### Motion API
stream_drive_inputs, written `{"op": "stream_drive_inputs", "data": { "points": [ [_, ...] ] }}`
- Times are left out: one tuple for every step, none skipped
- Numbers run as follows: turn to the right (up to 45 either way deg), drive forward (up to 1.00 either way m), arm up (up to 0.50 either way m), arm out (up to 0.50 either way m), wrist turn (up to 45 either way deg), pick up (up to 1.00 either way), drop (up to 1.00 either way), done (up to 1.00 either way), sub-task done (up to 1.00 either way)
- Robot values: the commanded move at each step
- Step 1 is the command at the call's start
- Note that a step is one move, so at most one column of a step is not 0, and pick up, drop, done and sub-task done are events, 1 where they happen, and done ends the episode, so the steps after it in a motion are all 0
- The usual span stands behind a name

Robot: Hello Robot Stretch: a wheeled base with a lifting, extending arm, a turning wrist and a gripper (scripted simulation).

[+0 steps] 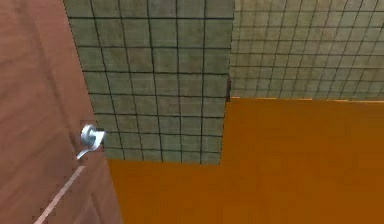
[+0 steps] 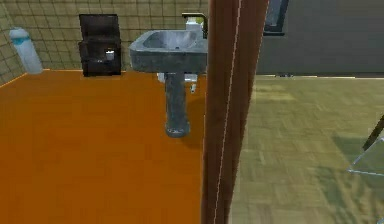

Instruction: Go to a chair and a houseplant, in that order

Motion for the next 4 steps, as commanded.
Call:
{"op": "stream_drive_inputs", "data": {
  "points": [
    [0.0, 0.8, 0.0, 0.0, 0.0, 0.0, 0.0, 0.0, 0.0],
    [-42.0, 0.0, 0.0, 0.0, 0.0, 0.0, 0.0, 0.0, 0.0],
    [0.0, 0.4, 0.0, 0.0, 0.0, 0.0, 0.0, 0.0, 0.0],
    [-42.0, 0.0, 0.0, 0.0, 0.0, 0.0, 0.0, 0.0, 0.0]
  ]
}}
